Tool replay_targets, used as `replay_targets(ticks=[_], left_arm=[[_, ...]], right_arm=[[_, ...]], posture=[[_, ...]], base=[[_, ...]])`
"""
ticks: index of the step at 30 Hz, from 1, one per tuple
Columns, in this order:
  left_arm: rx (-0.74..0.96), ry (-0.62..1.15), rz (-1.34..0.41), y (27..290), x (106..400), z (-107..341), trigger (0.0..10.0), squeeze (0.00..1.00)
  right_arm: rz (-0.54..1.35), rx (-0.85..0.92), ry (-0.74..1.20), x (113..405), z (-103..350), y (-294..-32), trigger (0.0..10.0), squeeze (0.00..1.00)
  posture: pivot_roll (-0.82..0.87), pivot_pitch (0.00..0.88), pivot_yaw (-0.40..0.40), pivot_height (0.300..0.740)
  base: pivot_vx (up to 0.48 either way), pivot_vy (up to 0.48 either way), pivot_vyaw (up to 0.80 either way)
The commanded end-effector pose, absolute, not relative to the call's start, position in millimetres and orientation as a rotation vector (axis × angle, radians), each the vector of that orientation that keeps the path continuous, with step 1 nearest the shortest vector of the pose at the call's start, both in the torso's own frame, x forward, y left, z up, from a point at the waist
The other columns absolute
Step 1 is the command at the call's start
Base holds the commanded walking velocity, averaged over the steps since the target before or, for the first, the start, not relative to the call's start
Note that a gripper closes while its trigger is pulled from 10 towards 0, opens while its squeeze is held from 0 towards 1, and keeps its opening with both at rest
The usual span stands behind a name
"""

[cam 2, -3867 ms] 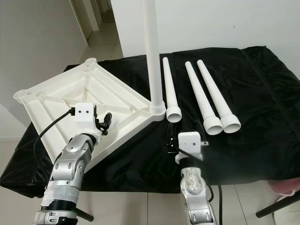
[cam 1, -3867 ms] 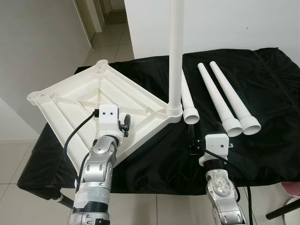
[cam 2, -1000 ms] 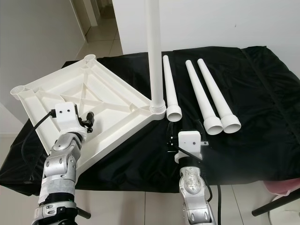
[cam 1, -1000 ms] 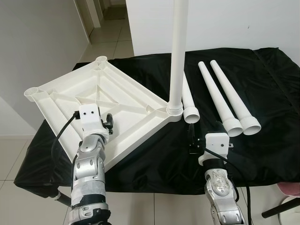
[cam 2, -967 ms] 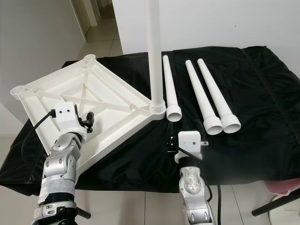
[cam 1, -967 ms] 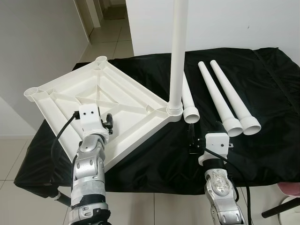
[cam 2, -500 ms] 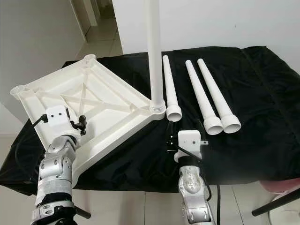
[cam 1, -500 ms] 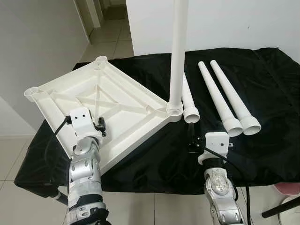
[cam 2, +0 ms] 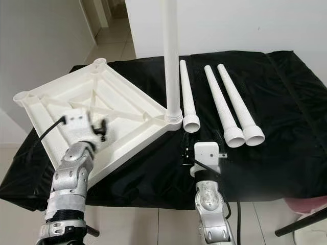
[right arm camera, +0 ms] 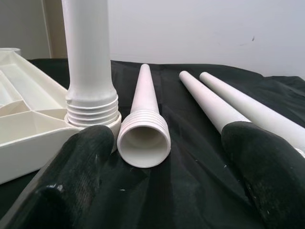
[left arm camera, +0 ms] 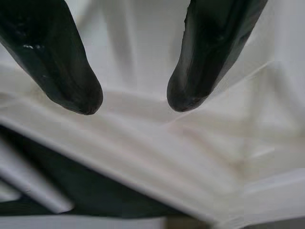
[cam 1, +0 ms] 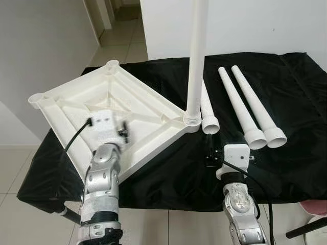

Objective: Building children table

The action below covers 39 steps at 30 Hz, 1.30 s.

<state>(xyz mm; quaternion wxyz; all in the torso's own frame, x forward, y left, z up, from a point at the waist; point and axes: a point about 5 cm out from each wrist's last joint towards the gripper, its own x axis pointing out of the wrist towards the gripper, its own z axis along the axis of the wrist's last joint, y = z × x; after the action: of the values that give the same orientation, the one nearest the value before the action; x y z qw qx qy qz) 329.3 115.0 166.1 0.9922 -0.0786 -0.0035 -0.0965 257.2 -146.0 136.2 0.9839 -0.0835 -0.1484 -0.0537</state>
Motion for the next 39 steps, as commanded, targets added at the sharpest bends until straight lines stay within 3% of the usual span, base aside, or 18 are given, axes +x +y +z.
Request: replay_targets(ticks=[1,8,10,12,15,17,21,30,39], left_arm=[[-0.185,0.000,-0.259,109,323,159,10.0,0.00],[-0.178,-0.027,-0.465,100,312,162,10.0,0.00],[-0.053,0.017,-0.581,103,308,154,10.0,0.00],[-0.053,0.017,-0.581,103,308,154,10.0,0.00],[0.140,0.163,-0.618,117,310,132,10.0,0.00],[0.182,0.222,-0.621,121,311,125,10.0,0.00],[0.209,0.330,-0.531,130,317,114,10.0,0.00],[0.199,0.375,-0.368,136,333,117,10.0,0.00],[0.215,0.483,-0.254,141,331,107,10.0,0.00]], right_arm=[[-0.103,-0.168,-0.284,256,134,-145,10.0,0.00],[-0.102,-0.170,-0.282,256,133,-146,10.0,0.00],[-0.092,-0.177,-0.279,255,132,-146,10.0,0.00],[-0.092,-0.177,-0.279,255,132,-146,10.0,0.00],[-0.082,-0.190,-0.278,255,133,-150,10.0,0.00],[-0.082,-0.192,-0.279,255,133,-150,10.0,0.00],[-0.083,-0.193,-0.280,255,133,-150,10.0,0.00],[-0.087,-0.183,-0.280,255,132,-146,10.0,0.00],[-0.092,-0.184,-0.283,257,134,-147,10.0,0.00]], posture=[[-0.13,0.043,0.107,0.740],[-0.13,0.049,0.102,0.740],[-0.13,0.052,0.100,0.740],[-0.13,0.052,0.100,0.740],[-0.13,0.052,0.100,0.740],[-0.13,0.052,0.100,0.740],[-0.12,0.055,0.109,0.740],[-0.12,0.056,0.115,0.740],[-0.12,0.055,0.118,0.740]], base=[[0.000,0.000,0.00],[0.000,0.000,0.00],[0.000,0.000,0.00],[0.000,0.000,0.00],[0.000,0.000,0.00],[0.000,0.000,0.00],[0.000,0.000,0.00],[0.000,0.000,0.00],[0.000,0.000,0.00]])
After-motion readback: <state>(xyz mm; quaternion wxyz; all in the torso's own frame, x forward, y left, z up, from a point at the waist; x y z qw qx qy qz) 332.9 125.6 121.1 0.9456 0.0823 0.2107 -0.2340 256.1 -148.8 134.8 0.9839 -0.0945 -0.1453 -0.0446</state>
